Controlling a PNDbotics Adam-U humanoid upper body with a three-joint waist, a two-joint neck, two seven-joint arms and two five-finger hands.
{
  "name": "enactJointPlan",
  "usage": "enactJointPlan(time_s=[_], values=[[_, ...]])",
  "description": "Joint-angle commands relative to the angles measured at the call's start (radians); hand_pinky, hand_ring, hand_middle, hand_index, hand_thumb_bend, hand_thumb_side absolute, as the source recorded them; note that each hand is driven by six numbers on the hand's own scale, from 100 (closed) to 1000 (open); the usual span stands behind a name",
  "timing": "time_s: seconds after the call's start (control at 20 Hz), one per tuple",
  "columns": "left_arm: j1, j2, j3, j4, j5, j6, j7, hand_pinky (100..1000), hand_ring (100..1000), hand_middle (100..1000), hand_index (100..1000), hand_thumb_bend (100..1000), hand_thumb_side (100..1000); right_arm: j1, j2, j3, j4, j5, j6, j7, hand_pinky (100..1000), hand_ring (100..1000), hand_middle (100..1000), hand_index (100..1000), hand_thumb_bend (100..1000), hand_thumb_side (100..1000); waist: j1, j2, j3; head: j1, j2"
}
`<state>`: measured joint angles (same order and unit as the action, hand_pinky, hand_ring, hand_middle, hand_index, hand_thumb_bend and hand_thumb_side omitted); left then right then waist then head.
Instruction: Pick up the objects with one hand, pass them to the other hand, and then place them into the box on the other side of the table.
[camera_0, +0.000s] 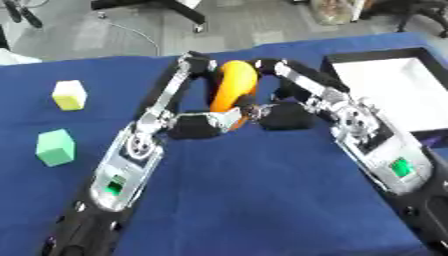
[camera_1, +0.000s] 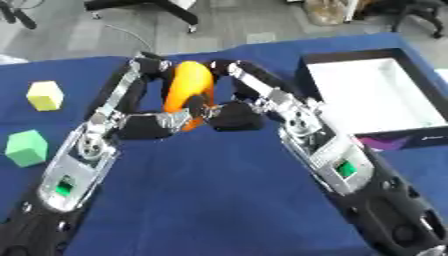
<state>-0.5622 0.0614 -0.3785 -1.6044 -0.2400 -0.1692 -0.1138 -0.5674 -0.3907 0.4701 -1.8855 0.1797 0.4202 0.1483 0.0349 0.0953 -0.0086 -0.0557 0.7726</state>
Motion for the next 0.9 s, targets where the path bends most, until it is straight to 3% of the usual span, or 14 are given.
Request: enactJointPlan(time_s=[0.05,0.4,0.6,0.65,0.7,0.75,0.9], values=[[-0.017,0.001,0.002,-0.009,-0.009,-0.001,0.005,707,415,221,453,329,185,-0.019,-0.002,-0.007,-0.014,-0.007,-0.009,-0.039,253,963,537,649,100,308,-0.017,0.005,-0.001,-0.001,-0.003],[-0.015,-0.004,0.014,0.015,-0.023,-0.001,0.025,706,414,220,452,333,182,-0.015,0.002,-0.005,-0.009,-0.012,-0.020,-0.109,241,947,502,487,100,326,-0.018,0.008,-0.002,0.002,-0.003],[-0.012,-0.006,0.021,0.034,-0.032,0.000,0.040,706,416,222,455,338,179,-0.010,0.006,-0.007,-0.004,-0.016,-0.026,-0.146,234,939,488,456,100,333,-0.019,0.011,-0.004,0.004,-0.003],[-0.011,-0.006,0.022,0.040,-0.036,0.001,0.044,705,416,225,458,338,179,-0.009,0.007,-0.008,-0.002,-0.016,-0.029,-0.156,232,935,485,444,100,375,-0.019,0.011,-0.005,0.004,-0.003],[-0.011,-0.007,0.023,0.045,-0.039,0.002,0.049,705,416,224,457,340,179,-0.008,0.008,-0.010,0.001,-0.014,-0.032,-0.168,230,931,482,444,100,328,-0.020,0.011,-0.006,0.004,-0.003],[-0.009,-0.007,0.025,0.051,-0.042,0.004,0.054,709,422,240,472,321,167,-0.005,0.009,-0.013,0.004,-0.011,-0.035,-0.181,228,927,475,430,100,353,-0.020,0.011,-0.006,0.005,-0.003],[-0.006,-0.010,0.031,0.067,-0.050,0.006,0.069,716,433,260,493,339,189,0.000,0.013,-0.017,0.011,-0.008,-0.043,-0.220,228,924,467,420,100,313,-0.020,0.012,-0.008,0.006,-0.003]])
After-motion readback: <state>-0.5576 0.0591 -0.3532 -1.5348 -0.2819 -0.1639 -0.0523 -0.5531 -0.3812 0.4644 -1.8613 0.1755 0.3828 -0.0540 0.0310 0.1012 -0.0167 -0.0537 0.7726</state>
